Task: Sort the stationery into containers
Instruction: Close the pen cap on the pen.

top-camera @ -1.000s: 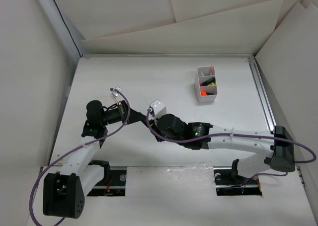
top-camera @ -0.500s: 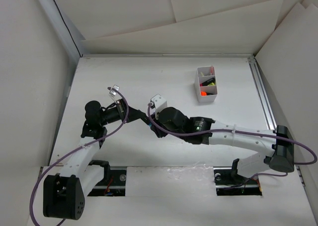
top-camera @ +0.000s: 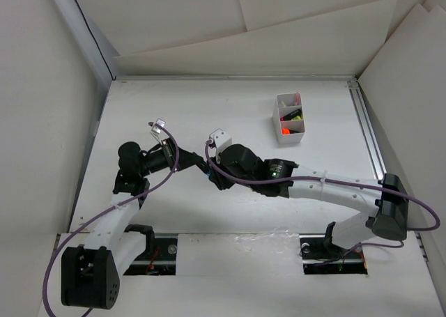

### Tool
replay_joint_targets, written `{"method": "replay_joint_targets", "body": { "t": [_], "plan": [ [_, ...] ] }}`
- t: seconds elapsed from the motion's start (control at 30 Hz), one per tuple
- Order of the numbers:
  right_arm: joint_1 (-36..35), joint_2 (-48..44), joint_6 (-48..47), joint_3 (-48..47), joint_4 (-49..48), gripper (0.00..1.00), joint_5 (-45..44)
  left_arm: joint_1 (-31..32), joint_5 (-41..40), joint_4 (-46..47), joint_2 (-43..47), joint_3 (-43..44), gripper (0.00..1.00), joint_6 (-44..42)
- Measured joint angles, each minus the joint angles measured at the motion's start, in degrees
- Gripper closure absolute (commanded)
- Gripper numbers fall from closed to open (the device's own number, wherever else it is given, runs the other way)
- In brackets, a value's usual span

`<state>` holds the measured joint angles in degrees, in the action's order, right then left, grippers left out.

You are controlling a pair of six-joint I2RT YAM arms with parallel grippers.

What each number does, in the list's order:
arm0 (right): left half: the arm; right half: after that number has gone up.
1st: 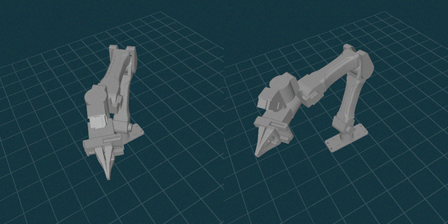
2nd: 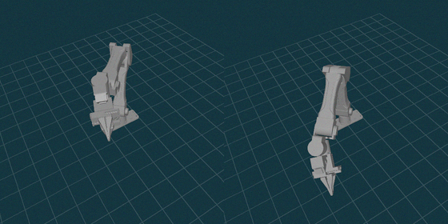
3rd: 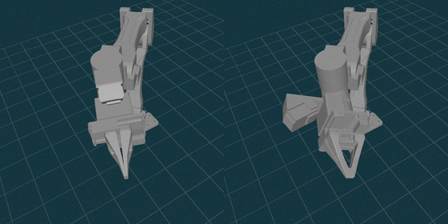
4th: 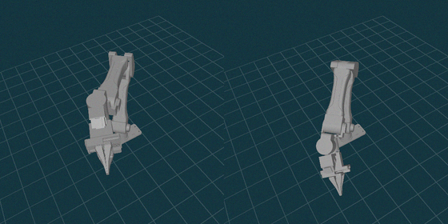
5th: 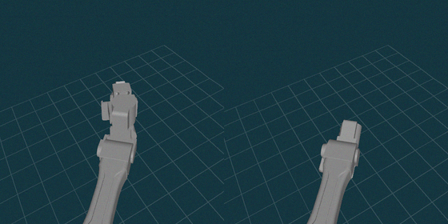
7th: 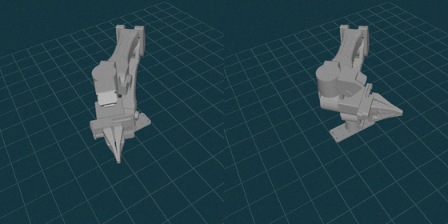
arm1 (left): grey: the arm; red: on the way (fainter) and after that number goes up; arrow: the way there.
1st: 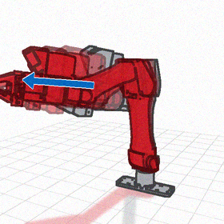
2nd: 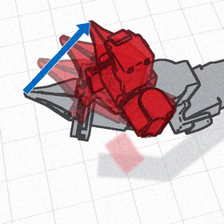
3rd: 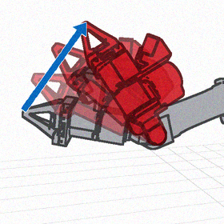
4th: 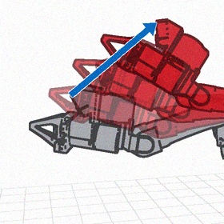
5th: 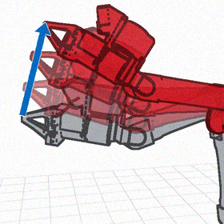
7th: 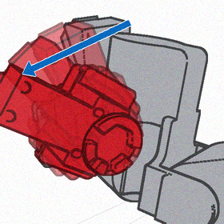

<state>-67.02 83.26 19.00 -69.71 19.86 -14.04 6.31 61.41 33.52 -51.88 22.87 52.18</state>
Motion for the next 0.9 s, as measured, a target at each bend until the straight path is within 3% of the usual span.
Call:
{"method": "replay_joint_targets", "body": {
  "t": [0.6,0.9],
  "plan": [
    [0.20,-0.74,-5.31,-0.98,1.38,0.87,0.37,-0.02,-0.33,1.33,-0.20,-0.72,1.00,1.11],
    [2.86,2.47,-3.72,-2.10,0.90,0.90,3.04,-0.15,-2.58,0.31,-0.11,-0.68,1.00,-1.66]
  ]
}}
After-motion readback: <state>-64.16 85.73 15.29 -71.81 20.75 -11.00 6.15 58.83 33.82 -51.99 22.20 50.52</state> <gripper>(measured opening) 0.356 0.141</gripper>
